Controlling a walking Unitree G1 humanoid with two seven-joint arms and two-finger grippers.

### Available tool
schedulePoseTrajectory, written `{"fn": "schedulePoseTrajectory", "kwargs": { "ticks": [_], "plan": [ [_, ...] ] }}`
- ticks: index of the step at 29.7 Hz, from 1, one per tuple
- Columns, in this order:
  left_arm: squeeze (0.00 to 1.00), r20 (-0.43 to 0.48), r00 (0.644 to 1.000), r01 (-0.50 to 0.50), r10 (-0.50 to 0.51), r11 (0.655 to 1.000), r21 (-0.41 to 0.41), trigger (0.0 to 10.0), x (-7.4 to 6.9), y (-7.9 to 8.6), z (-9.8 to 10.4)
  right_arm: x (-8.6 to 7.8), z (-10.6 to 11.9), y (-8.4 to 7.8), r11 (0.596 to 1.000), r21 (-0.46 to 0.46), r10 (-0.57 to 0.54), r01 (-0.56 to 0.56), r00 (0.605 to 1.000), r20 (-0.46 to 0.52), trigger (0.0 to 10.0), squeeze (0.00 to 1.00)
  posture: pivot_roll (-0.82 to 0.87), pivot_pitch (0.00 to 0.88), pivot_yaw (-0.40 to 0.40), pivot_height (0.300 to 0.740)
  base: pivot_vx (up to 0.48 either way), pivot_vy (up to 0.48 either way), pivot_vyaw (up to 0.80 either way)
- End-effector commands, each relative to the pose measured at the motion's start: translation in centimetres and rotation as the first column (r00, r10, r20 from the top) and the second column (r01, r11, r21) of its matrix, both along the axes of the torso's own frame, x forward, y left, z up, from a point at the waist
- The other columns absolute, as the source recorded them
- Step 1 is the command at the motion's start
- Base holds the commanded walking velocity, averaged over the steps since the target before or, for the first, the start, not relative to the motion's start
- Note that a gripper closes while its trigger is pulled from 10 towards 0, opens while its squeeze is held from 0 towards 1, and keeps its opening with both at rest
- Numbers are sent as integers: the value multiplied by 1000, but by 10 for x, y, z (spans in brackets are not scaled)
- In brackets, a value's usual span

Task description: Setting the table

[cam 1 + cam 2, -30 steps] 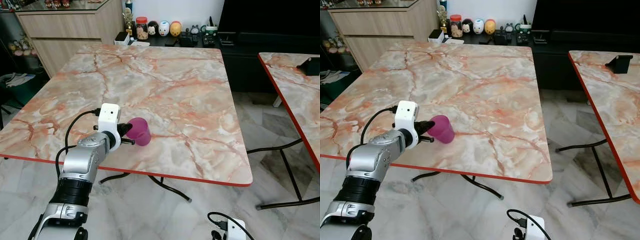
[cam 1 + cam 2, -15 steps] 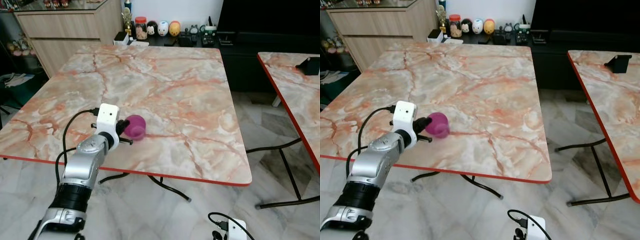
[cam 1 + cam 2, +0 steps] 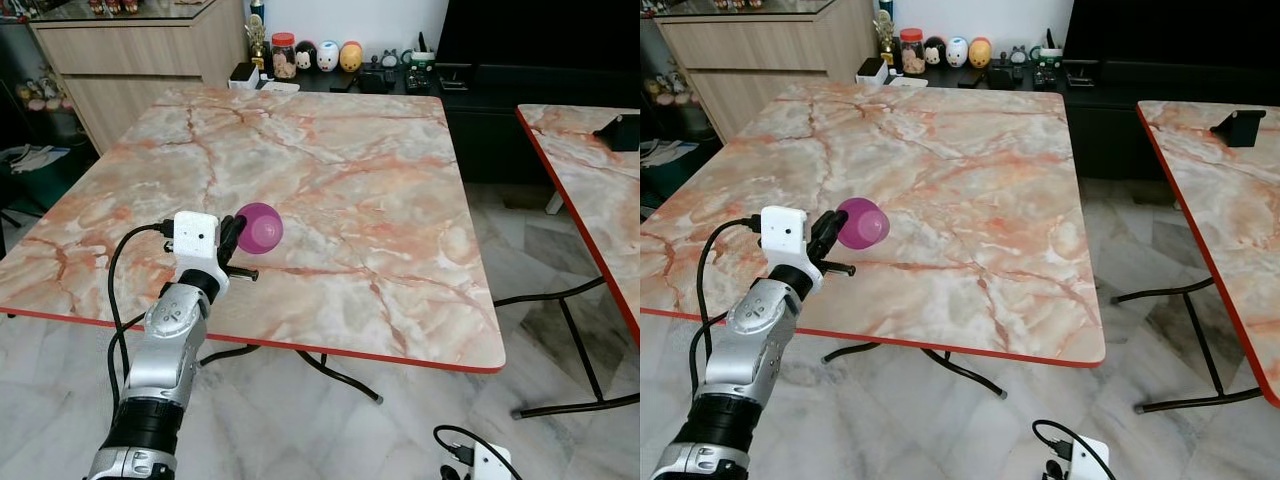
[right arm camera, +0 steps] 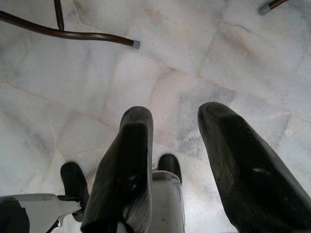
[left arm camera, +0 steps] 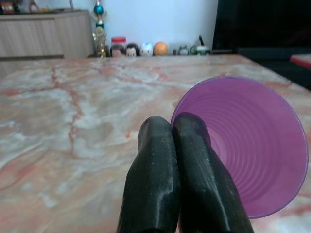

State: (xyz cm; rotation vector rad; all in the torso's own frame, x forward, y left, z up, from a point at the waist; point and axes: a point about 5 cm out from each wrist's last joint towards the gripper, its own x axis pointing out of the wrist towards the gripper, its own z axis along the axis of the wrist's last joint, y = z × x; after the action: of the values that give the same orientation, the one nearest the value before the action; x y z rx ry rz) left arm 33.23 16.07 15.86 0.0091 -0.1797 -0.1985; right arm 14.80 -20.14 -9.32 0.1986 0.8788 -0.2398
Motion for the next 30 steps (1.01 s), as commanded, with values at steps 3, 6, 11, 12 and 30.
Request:
{"fn": "schedulePoseTrajectory", "kwargs": {
  "ticks": [3, 6, 11, 12, 30],
  "plan": [
    [0, 21, 1000, 19, -18, 999, -30, 10000, -3, -4, -5, -4, -1, -2, 999, 15, -32, 32, 999, -5, 10000, 0, 72, 0, -3, 724, 0, 0, 0],
    [0, 22, 1000, 11, -11, 1000, -3, 10000, -1, -4, -4, -3, -1, -4, 997, 24, -71, 71, 997, 0, 10000, 0, 72, 0, -3, 724, 0, 0, 0],
    [0, 26, 1000, 8, -9, 1000, 22, 10000, 1, -3, -6, -2, -1, -4, 997, 18, -72, 72, 997, -13, 10000, 0, 73, 0, -3, 724, 0, 0, -83],
    [0, 29, 1000, 8, -8, 1000, 13, 10000, 0, -2, -6, -2, -1, -4, 997, 23, -70, 70, 997, -15, 10000, 0, 73, 0, -3, 724, 0, -435, -675],
    [0, 37, 999, -9, 11, 999, -46, 10000, 4, 2, -1, 1, 0, -1, 998, 36, -50, 50, 999, 5, 10000, 0, 77, 0, -4, 724, 0, -474, -106]
  ]
}}
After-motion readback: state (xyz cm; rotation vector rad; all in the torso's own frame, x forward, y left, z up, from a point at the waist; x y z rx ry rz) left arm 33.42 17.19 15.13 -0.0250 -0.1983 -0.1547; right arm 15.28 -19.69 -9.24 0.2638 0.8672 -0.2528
